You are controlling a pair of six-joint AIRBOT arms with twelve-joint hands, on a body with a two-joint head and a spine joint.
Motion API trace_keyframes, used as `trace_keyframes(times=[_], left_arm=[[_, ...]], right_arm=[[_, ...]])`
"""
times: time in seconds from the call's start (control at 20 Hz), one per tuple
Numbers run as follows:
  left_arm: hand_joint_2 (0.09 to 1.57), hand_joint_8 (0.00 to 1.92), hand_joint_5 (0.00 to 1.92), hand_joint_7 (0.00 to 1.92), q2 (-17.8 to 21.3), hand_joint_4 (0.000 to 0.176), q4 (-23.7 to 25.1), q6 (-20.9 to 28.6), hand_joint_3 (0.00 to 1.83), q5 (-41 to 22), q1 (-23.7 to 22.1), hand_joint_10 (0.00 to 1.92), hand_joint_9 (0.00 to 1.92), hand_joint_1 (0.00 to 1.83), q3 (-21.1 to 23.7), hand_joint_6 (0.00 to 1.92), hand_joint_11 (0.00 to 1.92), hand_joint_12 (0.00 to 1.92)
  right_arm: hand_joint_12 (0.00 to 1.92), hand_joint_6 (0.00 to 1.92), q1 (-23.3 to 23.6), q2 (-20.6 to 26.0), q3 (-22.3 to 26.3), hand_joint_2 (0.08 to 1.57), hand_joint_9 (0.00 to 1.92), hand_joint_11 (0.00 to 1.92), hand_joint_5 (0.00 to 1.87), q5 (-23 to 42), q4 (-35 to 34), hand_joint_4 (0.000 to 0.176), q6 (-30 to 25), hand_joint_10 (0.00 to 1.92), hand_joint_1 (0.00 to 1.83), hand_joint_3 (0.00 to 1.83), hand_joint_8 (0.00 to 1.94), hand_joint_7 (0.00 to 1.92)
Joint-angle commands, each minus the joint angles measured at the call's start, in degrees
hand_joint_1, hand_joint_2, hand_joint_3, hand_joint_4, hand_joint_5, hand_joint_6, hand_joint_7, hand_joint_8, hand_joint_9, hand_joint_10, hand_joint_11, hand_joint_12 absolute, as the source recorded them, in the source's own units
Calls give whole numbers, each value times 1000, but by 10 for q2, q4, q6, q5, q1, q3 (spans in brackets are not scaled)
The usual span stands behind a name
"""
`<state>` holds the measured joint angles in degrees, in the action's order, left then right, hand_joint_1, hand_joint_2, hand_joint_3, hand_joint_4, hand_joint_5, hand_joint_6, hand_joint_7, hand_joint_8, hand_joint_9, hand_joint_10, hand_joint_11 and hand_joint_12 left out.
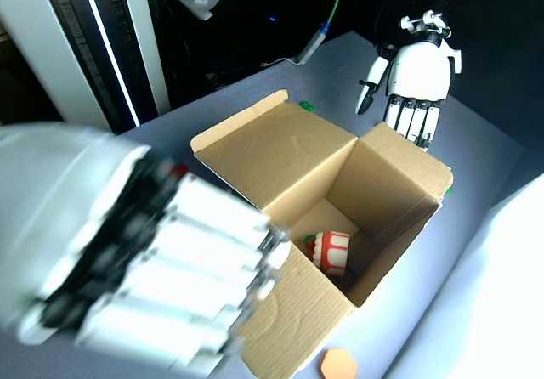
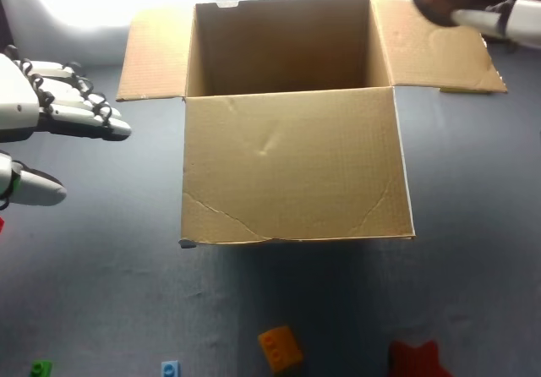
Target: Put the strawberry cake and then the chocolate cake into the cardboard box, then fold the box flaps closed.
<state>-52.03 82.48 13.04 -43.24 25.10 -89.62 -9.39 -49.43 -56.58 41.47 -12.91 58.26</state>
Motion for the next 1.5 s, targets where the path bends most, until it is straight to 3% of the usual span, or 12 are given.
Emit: trace_keyframes(times=[0.0, 0.15, 0.35, 0.6, 0.85, 1.0, 1.05, 1.1, 1.15, 1.2, 1.3, 1.45], left_arm=[[1351, 2, 143, 189, 1, 0, -37, 1, 0, -2, -10, 2, 205, 182, -4, 3, 0, 707], [1370, 3, 149, 194, -5, 0, -37, 26, 7, 13, -26, 6, 222, 111, -6, 2, 0, 725], [1389, 3, 183, 211, -7, 0, -33, 30, 6, 34, -29, 7, 243, 64, 6, 9, 0, 771], [1385, 1, 175, 211, -12, 7, -31, 30, 0, 35, -19, 2, 229, 0, 4, 0, 0, 743], [1358, 8, 203, 222, -20, 0, -35, 37, 0, 38, -16, 4, 242, 100, -8, 3, 0, 756], [1350, 4, 192, 231, -21, 0, -38, 37, 0, 41, -18, 3, 226, 218, -9, 1, 0, 715], [1339, 2, 190, 219, -21, 0, -40, 37, 0, 42, -20, 4, 211, 254, -9, 0, 0, 687], [1341, 3, 181, 222, -21, 0, -43, 37, 0, 43, -21, 5, 213, 245, -9, 0, 0, 678], [1346, 3, 185, 226, -21, 0, -44, 37, 0, 45, -24, 4, 212, 228, -9, 2, 0, 670], [1347, 4, 185, 230, -21, 0, -45, 37, 0, 46, -25, 3, 214, 215, -9, 2, 0, 676], [1349, 0, 180, 222, -20, 0, -45, 37, 0, 46, -26, 1, 209, 210, -8, 0, 0, 674], [1346, 2, 191, 241, -20, 0, -45, 37, 0, 49, -29, 4, 231, 218, -10, 3, 0, 685]], right_arm=[[1921, 1093, 4, 2, -2, 1227, 469, 254, 862, 78, -1, 0, 4, 1649, 1189, 1, 1576, 710], [1921, 1246, 5, -36, -15, 1261, 427, 198, 762, 82, -1, 0, 20, 1691, 1157, 6, 1613, 684], [1921, 1182, 11, -89, -37, 1263, 437, 218, 768, 82, 5, 0, 58, 1765, 1179, 2, 1671, 685], [1921, 1170, 0, -146, -79, 1258, 435, 209, 779, 111, 5, 0, 63, 1805, 1182, 0, 1645, 695], [1921, 1109, -24, -180, -107, 1220, 471, 229, 840, 134, 4, 0, 63, 1595, 1187, 0, 1508, 759], [1921, 1213, -26, -189, -110, 1230, 474, 223, 783, 141, 4, 0, 63, 1529, 1167, 3, 1470, 766], [1921, 1362, -27, -190, -110, 1263, 435, 223, 665, 142, 4, 0, 63, 1523, 1141, 9, 1475, 747], [1920, 874, -29, -190, -110, 1176, 441, 193, 524, 142, 4, 0, 63, 1377, 1125, 0, 897, 614], [1882, 536, -30, -191, -110, 1121, 439, 168, 502, 142, 4, 0, 63, 1217, 1100, 0, 494, 607], [1854, 333, -32, -191, -110, 1098, 455, 139, 498, 142, 4, 0, 62, 1098, 1095, 0, 256, 639], [1765, 126, -36, -190, -110, 1099, 370, 31, 363, 141, 4, 0, 61, 848, 1001, 0, 47, 499], [1495, 3, -37, -189, -110, 1090, 113, 0, 136, 140, 4, 0, 61, 663, 911, 0, 0, 210]])
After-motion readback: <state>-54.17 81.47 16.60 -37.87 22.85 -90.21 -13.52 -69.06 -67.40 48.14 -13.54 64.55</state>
